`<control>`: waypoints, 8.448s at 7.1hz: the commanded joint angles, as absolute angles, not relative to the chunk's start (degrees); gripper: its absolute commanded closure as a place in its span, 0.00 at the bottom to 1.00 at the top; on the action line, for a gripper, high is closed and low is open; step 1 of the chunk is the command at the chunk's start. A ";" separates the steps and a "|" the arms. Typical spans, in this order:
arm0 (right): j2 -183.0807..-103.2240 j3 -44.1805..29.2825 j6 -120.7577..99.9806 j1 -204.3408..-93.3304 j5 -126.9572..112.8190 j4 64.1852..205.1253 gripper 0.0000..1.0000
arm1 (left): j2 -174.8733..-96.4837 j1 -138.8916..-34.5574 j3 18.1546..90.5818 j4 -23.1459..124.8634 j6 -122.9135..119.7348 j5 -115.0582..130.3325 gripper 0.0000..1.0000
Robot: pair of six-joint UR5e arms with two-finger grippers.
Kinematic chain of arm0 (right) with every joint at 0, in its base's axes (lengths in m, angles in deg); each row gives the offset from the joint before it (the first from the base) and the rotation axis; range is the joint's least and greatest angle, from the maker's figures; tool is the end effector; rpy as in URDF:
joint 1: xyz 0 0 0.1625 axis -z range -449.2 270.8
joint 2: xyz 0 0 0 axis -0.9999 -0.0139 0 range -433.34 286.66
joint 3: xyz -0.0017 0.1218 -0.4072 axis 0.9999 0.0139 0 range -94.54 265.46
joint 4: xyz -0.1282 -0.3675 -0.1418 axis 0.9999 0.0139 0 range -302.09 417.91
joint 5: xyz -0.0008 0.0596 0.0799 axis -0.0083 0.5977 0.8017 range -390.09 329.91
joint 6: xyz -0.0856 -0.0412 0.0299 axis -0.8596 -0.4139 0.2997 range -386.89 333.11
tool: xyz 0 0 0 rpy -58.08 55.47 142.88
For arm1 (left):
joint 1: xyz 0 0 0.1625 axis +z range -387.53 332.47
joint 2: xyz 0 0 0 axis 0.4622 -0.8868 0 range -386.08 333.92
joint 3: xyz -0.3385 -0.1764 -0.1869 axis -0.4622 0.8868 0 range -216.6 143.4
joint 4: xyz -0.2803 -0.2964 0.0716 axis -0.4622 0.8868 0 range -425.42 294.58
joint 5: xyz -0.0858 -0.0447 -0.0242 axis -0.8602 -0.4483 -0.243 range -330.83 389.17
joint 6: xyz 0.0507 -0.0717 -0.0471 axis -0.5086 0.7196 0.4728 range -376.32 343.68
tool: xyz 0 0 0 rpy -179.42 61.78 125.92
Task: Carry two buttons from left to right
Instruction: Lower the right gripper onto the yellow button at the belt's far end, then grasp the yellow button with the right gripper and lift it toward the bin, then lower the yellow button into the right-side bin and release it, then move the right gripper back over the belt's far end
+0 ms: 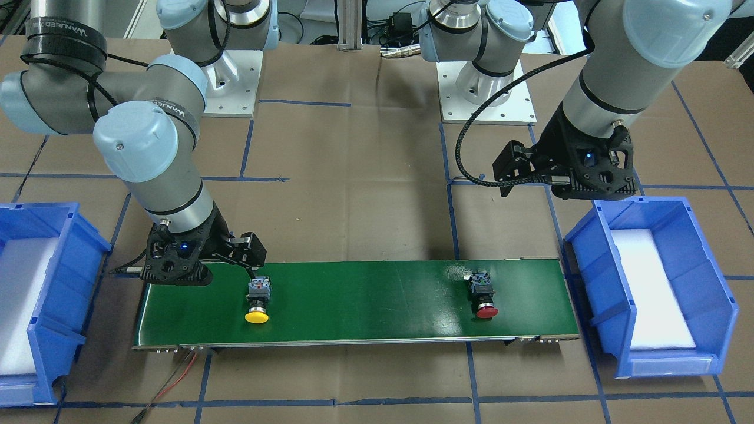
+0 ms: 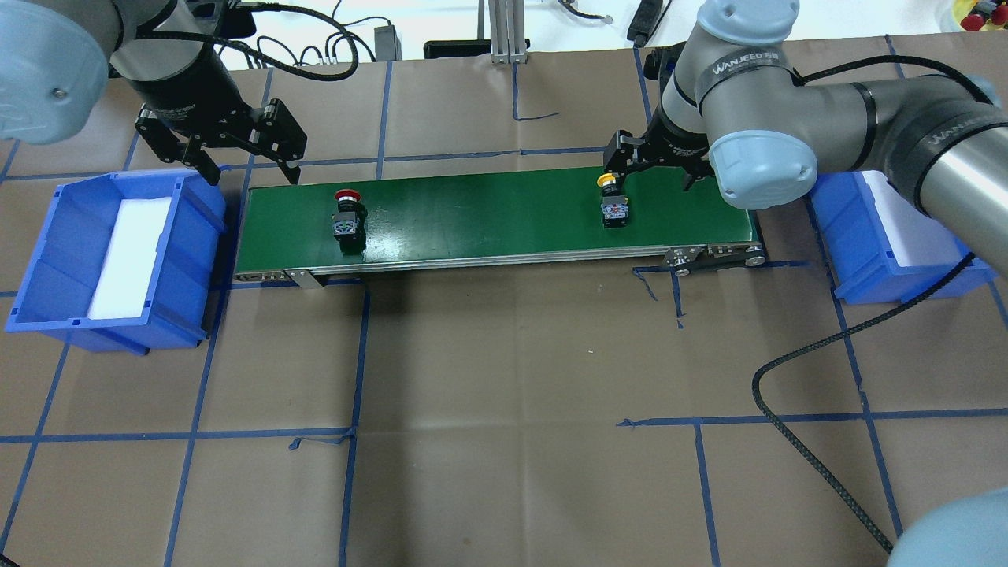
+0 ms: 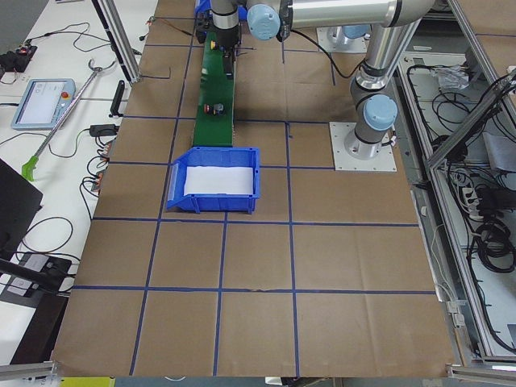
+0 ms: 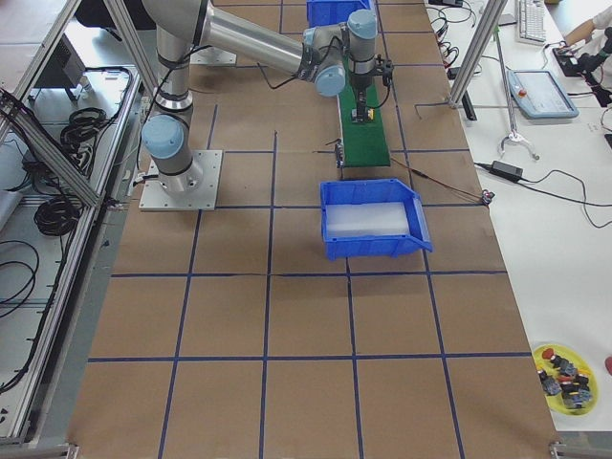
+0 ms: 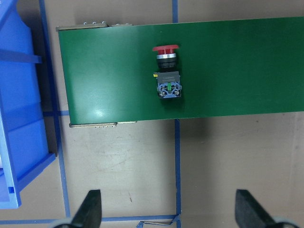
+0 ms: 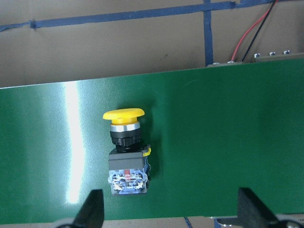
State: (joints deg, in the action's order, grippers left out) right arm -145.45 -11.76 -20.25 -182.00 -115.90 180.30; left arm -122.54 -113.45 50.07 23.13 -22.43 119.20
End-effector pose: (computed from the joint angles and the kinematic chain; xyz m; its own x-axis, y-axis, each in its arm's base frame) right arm 0.1695 -0.5897 0.3146 -0.9946 0.0570 -0.0867 0.0670 0.9908 -0.1175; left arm -0.0947 -0.5442 0.4608 -0.9994 0.0353 0.0026 0.0354 0.9989 0.0293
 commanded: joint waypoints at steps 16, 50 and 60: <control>-156.20 -11.22 -41.63 -160.64 -119.83 170.68 0.94 | -121.53 -113.49 50.76 22.56 -22.91 119.26 0.00; -151.41 -8.76 -30.23 -176.74 -112.91 173.47 0.00 | -121.62 -113.40 50.85 22.56 -22.91 119.26 0.00; -143.66 -10.69 -28.74 -176.66 -111.30 181.75 0.01 | -121.62 -113.40 50.85 22.56 -22.91 119.26 0.00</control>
State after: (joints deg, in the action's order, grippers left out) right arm -143.71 -10.60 -29.03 -176.66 -111.24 181.63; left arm -121.61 -113.40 50.85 22.57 -22.91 119.26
